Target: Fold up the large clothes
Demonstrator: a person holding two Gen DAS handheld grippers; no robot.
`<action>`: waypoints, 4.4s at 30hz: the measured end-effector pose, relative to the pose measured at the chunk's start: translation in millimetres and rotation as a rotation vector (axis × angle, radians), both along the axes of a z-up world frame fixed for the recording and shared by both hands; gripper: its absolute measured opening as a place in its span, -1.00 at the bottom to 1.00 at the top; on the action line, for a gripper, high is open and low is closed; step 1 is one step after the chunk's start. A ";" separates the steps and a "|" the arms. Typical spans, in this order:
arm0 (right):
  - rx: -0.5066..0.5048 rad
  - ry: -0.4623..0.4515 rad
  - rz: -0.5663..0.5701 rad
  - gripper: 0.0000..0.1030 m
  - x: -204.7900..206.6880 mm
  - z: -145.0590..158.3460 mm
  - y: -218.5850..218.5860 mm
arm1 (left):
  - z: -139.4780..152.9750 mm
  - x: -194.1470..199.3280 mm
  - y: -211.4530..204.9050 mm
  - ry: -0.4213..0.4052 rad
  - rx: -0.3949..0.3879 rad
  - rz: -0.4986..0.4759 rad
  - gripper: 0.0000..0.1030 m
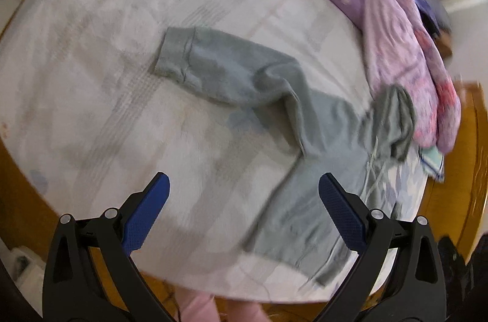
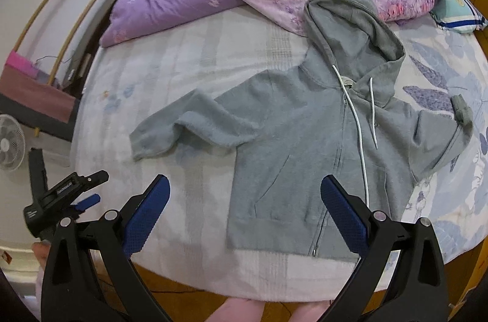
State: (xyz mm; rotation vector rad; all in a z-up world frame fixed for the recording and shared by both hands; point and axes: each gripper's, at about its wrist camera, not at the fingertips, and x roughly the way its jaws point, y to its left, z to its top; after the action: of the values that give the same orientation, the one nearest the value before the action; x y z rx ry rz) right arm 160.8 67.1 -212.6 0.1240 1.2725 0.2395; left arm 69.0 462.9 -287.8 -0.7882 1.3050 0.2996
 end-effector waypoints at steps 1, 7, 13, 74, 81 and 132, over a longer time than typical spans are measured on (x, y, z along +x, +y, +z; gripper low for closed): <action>-0.010 0.002 -0.001 0.85 6.9 -6.0 2.4 | -14.3 4.8 7.4 0.016 -0.003 0.012 0.90; -0.059 0.021 0.033 0.85 46.8 -53.4 14.7 | -102.0 36.2 47.0 0.098 0.004 0.105 0.90; -0.091 0.064 0.070 0.85 78.7 -105.5 24.9 | -150.7 49.3 78.4 0.083 -0.007 0.222 0.90; 0.504 0.362 -0.062 -0.94 133.6 -300.1 -25.3 | 84.5 172.2 -289.0 -0.331 0.551 -0.421 -0.67; 0.607 0.243 -0.352 -0.94 83.1 -249.1 -195.8 | 36.4 196.7 -418.7 -0.316 0.524 -0.637 -0.67; 0.227 0.416 -0.560 -0.63 37.2 -281.9 -337.3 | -204.3 139.2 -238.5 0.239 0.188 -0.221 -0.50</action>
State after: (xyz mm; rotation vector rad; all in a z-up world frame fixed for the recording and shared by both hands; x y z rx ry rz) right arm 197.9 -270.2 -494.6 0.7434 1.5619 -0.1359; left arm 208.2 224.4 -492.1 -0.4536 1.5488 0.3416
